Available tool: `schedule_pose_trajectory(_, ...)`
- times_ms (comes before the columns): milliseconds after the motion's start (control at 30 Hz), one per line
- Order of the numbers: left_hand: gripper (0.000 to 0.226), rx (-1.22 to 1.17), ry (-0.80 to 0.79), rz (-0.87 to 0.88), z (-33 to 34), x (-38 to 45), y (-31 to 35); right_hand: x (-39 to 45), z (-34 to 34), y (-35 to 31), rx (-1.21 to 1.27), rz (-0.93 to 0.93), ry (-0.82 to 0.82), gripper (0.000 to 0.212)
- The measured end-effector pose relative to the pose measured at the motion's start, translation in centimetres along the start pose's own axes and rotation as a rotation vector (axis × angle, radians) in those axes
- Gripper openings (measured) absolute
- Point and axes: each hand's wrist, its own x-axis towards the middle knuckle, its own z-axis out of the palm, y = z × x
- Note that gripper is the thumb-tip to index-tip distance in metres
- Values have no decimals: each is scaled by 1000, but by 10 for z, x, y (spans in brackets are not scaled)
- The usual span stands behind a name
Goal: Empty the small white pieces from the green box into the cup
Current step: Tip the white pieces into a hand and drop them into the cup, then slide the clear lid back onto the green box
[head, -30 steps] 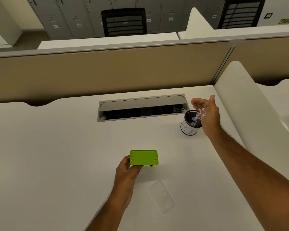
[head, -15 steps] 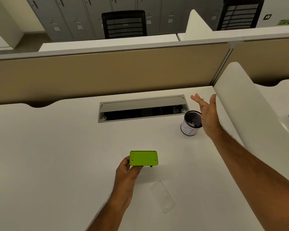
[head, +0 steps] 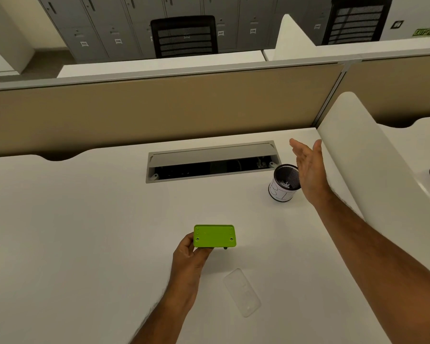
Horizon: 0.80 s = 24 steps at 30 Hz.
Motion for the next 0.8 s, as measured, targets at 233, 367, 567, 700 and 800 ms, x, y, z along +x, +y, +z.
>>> schedule_pose_trajectory(233, 40, -3, 3, 10, -2, -4, 2, -20, 11, -1, 182, -73, 235, 47)
schedule_pose_trajectory(367, 48, -25, -1, 34, -5, -12, 3, -49, 22, 7, 353, -43, 240, 34)
schedule_pose_trajectory(567, 44, -39, -18, 60, -16, -24, -4, -115, 46, 46, 270, 94, 208, 24)
schedule_pose_trajectory(700, 38, -25, -9, 51, -23, -41, -9, -169, 59, 76, 2, 249, 111, 15)
schedule_pose_trajectory(800, 39, -26, 1, 47, -27, -52, -11, -203, 64, 95, -189, 339, 6, 5)
